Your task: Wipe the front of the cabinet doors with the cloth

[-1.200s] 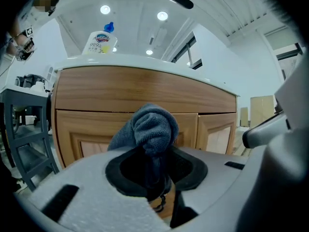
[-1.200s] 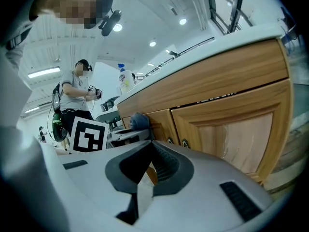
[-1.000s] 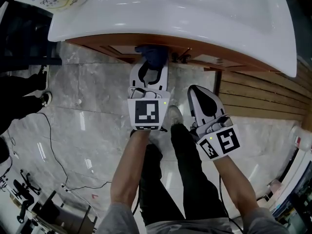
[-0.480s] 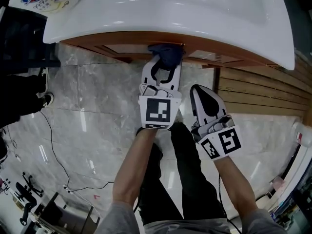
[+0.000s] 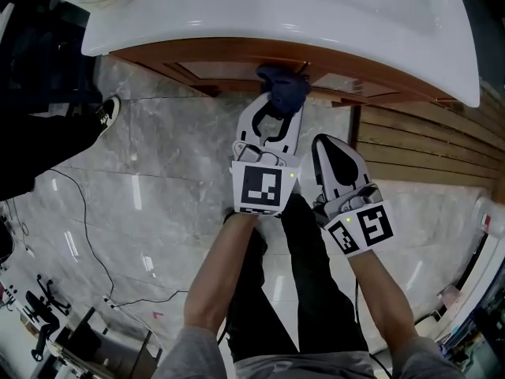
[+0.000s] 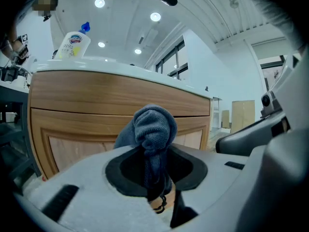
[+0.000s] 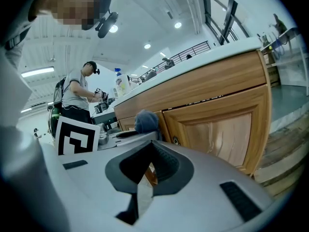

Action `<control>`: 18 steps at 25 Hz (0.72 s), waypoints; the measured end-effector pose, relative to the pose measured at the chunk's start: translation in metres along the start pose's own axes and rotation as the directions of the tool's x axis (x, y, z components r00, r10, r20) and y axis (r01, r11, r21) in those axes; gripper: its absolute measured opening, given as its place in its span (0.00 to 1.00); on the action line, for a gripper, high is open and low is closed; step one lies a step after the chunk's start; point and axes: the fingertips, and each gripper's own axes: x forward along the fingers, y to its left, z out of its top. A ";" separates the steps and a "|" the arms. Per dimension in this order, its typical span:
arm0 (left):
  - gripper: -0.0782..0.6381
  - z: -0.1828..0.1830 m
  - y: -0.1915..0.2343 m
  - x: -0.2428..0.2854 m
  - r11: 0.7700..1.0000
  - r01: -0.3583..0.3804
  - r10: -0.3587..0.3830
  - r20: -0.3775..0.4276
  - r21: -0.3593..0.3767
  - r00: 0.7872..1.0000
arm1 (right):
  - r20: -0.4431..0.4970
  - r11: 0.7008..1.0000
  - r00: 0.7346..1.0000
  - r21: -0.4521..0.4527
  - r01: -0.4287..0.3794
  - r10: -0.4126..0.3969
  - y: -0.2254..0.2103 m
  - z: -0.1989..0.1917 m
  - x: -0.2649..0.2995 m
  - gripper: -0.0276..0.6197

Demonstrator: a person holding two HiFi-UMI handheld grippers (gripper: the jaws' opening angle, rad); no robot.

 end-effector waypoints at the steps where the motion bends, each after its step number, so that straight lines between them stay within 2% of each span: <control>1: 0.25 0.002 0.001 -0.005 1.000 -0.004 0.004 0.003 -0.002 1.000 | 0.001 1.000 1.000 0.001 -0.003 0.003 0.003 0.000 0.000 0.06; 11: 0.25 0.007 0.017 -0.064 0.999 -0.035 0.035 -0.007 0.009 0.999 | 0.007 1.000 1.000 0.010 -0.028 0.028 0.046 0.001 -0.002 0.06; 18: 0.25 0.010 0.030 -0.086 0.998 -0.056 0.056 -0.006 0.002 0.998 | 0.003 0.999 0.999 0.009 -0.045 0.045 0.071 -0.002 0.001 0.06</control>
